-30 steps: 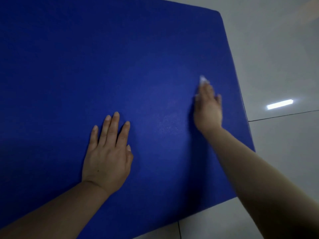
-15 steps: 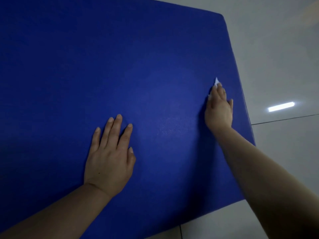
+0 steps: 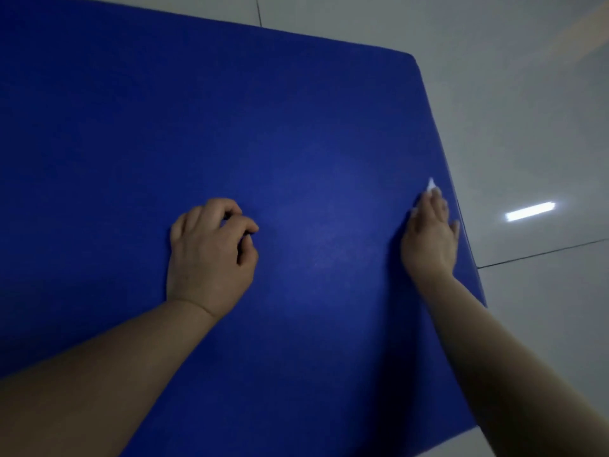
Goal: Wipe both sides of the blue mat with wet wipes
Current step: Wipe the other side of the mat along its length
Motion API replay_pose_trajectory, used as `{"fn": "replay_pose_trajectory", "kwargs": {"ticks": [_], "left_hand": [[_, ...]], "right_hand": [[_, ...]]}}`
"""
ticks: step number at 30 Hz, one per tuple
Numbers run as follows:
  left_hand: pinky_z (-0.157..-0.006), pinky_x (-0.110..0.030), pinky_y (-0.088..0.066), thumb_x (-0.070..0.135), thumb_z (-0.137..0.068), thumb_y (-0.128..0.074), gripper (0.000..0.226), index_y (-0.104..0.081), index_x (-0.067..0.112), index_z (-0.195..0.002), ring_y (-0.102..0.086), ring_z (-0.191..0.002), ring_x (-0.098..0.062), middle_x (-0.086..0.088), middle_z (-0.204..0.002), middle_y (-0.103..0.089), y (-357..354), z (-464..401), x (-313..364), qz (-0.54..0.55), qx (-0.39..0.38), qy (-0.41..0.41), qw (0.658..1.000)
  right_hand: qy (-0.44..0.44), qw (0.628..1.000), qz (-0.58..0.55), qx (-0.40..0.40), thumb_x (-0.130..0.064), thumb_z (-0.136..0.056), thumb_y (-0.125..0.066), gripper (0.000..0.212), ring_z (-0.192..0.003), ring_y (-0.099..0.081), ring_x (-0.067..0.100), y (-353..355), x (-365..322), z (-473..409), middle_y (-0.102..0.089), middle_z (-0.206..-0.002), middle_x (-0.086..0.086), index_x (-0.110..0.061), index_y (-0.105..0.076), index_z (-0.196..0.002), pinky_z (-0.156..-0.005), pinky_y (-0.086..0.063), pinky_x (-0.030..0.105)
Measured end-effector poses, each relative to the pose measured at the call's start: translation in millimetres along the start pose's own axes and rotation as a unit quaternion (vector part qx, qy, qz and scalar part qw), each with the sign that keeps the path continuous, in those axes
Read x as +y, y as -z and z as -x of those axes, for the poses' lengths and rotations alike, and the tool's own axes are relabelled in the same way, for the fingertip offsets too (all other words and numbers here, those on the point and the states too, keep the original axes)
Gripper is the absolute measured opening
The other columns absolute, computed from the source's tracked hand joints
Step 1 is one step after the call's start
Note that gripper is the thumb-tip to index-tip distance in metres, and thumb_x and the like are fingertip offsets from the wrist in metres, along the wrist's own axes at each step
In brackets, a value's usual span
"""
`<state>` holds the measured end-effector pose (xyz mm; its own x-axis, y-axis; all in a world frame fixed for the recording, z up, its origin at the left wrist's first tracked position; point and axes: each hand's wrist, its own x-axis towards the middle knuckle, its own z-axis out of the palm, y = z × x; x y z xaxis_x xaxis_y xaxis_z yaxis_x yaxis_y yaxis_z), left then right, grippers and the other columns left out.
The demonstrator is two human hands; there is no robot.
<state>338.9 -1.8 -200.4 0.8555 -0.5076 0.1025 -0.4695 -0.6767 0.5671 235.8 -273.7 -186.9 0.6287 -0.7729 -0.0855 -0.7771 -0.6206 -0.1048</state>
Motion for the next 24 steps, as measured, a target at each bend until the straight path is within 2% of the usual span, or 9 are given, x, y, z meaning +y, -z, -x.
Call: {"fn": "replay_pose_trajectory", "kwargs": {"ticks": [2, 4, 6, 8, 12, 14, 17, 21, 24], "left_hand": [[-0.092, -0.045, -0.035, 0.004, -0.078, -0.069, 0.013, -0.067, 0.013, -0.088, -0.053, -0.092, -0.025, -0.004, -0.101, -0.054, -1, 0, 1, -0.009, 0.001, -0.002, 1.0], [-0.092, -0.044, -0.035, 0.007, -0.081, -0.065, 0.009, -0.066, 0.014, -0.088, -0.05, -0.092, -0.024, -0.003, -0.101, -0.053, -3, -1, 1, -0.019, 0.009, -0.006, 1.0], [-0.092, -0.041, -0.032, 0.016, -0.082, -0.055, 0.012, -0.065, 0.015, -0.088, -0.048, -0.093, -0.022, -0.002, -0.102, -0.052, -4, -2, 0, -0.028, 0.012, -0.006, 1.0], [-0.092, -0.04, -0.03, 0.021, -0.081, -0.049, 0.018, -0.065, 0.016, -0.088, -0.047, -0.094, -0.022, -0.002, -0.103, -0.051, -5, -3, 0, -0.028, 0.007, -0.007, 1.0], [-0.092, -0.038, -0.029, 0.019, -0.08, -0.051, 0.015, -0.063, 0.017, -0.088, -0.044, -0.094, -0.018, 0.0, -0.101, -0.051, -4, -3, 1, -0.024, 0.009, -0.006, 1.0], [-0.091, -0.037, -0.03, 0.017, -0.079, -0.053, 0.013, -0.063, 0.017, -0.088, -0.044, -0.093, -0.017, 0.0, -0.1, -0.051, -5, -4, 1, -0.025, 0.013, -0.007, 1.0], [-0.09, -0.038, -0.033, 0.015, -0.079, -0.054, 0.012, -0.063, 0.017, -0.087, -0.044, -0.092, -0.017, 0.0, -0.099, -0.051, -6, -3, 1, -0.025, 0.024, -0.005, 0.999], [-0.091, -0.036, -0.03, 0.015, -0.079, -0.054, 0.012, -0.063, 0.017, -0.086, -0.044, -0.092, -0.016, 0.0, -0.099, -0.052, -7, -3, 1, -0.029, 0.031, -0.012, 0.999], [-0.092, -0.034, -0.028, 0.014, -0.078, -0.055, 0.011, -0.063, 0.017, -0.086, -0.043, -0.092, -0.016, 0.0, -0.098, -0.052, -8, -3, 1, -0.036, 0.033, -0.018, 0.999]], "right_hand": [[0.009, 1.0, -0.009, 0.017, -0.013, -0.101, -0.026, 0.053, -0.144, -0.018, 0.021, 0, -14, 5, -0.018, -0.157, 0.005, -0.011, -0.012, -0.152, -0.117, -0.015, 0.044], [0.175, 0.984, -0.02, 0.023, -0.008, -0.096, -0.029, 0.056, -0.141, -0.026, 0.021, -9, -50, 33, -0.025, -0.155, 0.006, -0.009, -0.018, -0.15, -0.114, -0.024, 0.041], [0.359, 0.933, -0.023, -0.033, -0.01, -0.095, -0.033, 0.054, -0.141, -0.026, 0.017, -18, -81, 68, -0.026, -0.155, 0.002, -0.011, -0.026, -0.149, -0.113, -0.021, 0.037], [0.404, 0.914, -0.011, -0.038, -0.014, -0.097, -0.034, 0.052, -0.142, -0.025, 0.014, -18, -83, 63, -0.026, -0.155, -0.002, -0.013, -0.029, -0.148, -0.113, -0.019, 0.038], [0.105, 0.994, -0.004, 0.023, -0.013, -0.099, -0.029, 0.053, -0.142, -0.023, 0.017, -6, -20, -10, -0.023, -0.156, 0.001, -0.014, -0.019, -0.151, -0.115, -0.017, 0.047], [-0.038, 0.999, -0.027, 0.012, -0.014, -0.102, -0.026, 0.048, -0.145, -0.014, 0.017, 4, 6, -33, -0.017, -0.158, 0.003, -0.013, -0.02, -0.15, -0.118, -0.007, 0.044], [-0.051, 0.998, -0.045, 0.003, -0.015, -0.103, -0.023, 0.048, -0.146, -0.007, 0.017, 3, -4, -32, -0.01, -0.159, 0.003, -0.012, -0.017, -0.151, -0.119, -0.001, 0.037], [0.115, 0.993, -0.005, 0.0, -0.018, -0.103, -0.025, 0.049, -0.145, -0.014, 0.017, -4, 4, -19, -0.015, -0.158, 0.001, -0.014, -0.016, -0.151, -0.117, -0.003, 0.037], [-0.044, 0.999, -0.021, -0.007, -0.016, -0.102, -0.026, 0.047, -0.144, -0.019, 0.021, 10, 34, -45, -0.018, -0.157, 0.006, -0.01, -0.023, -0.149, -0.118, -0.007, 0.042]]}}
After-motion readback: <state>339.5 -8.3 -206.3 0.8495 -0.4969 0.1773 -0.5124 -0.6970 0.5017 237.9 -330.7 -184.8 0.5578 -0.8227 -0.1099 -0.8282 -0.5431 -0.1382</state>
